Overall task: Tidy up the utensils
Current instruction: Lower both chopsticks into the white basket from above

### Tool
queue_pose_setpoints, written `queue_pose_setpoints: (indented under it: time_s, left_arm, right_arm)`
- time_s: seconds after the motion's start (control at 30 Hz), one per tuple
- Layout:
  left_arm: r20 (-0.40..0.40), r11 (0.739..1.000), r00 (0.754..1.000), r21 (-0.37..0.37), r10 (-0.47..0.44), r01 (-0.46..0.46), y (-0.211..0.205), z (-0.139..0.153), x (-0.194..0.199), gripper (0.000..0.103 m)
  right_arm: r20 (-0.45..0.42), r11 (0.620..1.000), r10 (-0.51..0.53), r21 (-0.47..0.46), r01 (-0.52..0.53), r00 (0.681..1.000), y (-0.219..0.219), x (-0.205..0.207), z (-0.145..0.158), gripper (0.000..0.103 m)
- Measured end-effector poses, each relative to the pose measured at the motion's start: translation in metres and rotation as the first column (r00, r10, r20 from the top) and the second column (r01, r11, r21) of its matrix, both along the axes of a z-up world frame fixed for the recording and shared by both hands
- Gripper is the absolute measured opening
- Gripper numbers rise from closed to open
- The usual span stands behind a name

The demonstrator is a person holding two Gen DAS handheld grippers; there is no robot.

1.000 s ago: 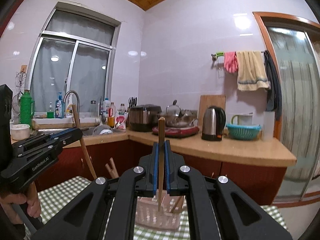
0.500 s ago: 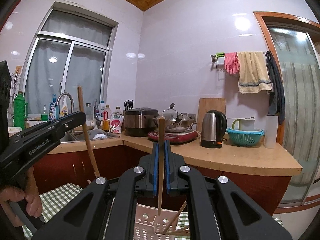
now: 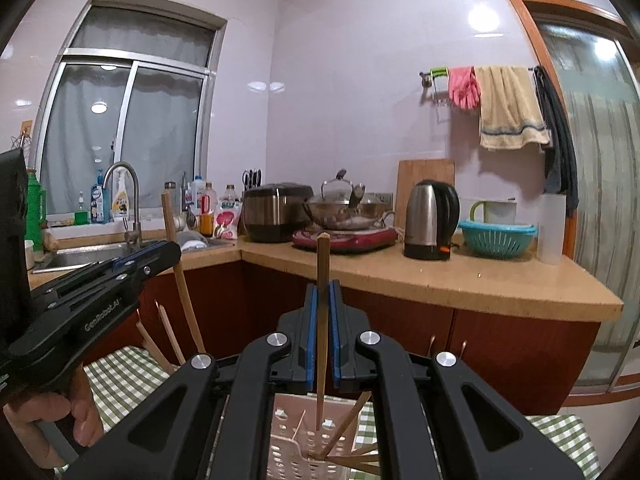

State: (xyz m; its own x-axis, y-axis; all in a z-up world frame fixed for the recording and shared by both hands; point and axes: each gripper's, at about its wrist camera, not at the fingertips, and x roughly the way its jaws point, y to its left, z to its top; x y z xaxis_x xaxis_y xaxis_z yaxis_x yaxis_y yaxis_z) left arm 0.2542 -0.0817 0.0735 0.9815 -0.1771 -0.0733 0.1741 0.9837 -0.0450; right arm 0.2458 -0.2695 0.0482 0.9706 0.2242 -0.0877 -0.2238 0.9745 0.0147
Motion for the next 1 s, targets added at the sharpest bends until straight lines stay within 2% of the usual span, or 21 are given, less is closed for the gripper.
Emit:
queue_pose_setpoints:
  time_s: [0.17, 0.57, 0.87, 1.0]
  left_arm:
    - [-0.027, 1.0, 1.0, -0.009, 0.011, -0.011, 0.003, -0.012, 0.012, 0.006]
    - [-0.08, 0.999, 0.997, 0.029, 0.019, -0.017, -0.002, -0.041, 0.022, 0.006]
    - [-0.071, 0.998, 0.997, 0.056, 0.022, -0.018, -0.005, -0.041, 0.022, 0.006]
    - [-0.074, 0.998, 0.997, 0.069, 0.021, -0.016, -0.007, -0.041, 0.022, 0.011]
  right_arm:
    - [-0.027, 1.0, 0.0, -0.011, 0.0, 1.0, 0.002, 0.009, -0.012, 0.007]
    - [-0.077, 0.999, -0.004, -0.033, 0.002, 0.997, 0.008, 0.02, -0.03, 0.007]
    - [-0.101, 1.0, -0.01, -0.031, 0.007, 0.995, 0.007, 0.025, -0.035, 0.007]
    - [-0.114, 1.0, -0.012, -0.027, 0.009, 0.993, 0.006, 0.028, -0.036, 0.007]
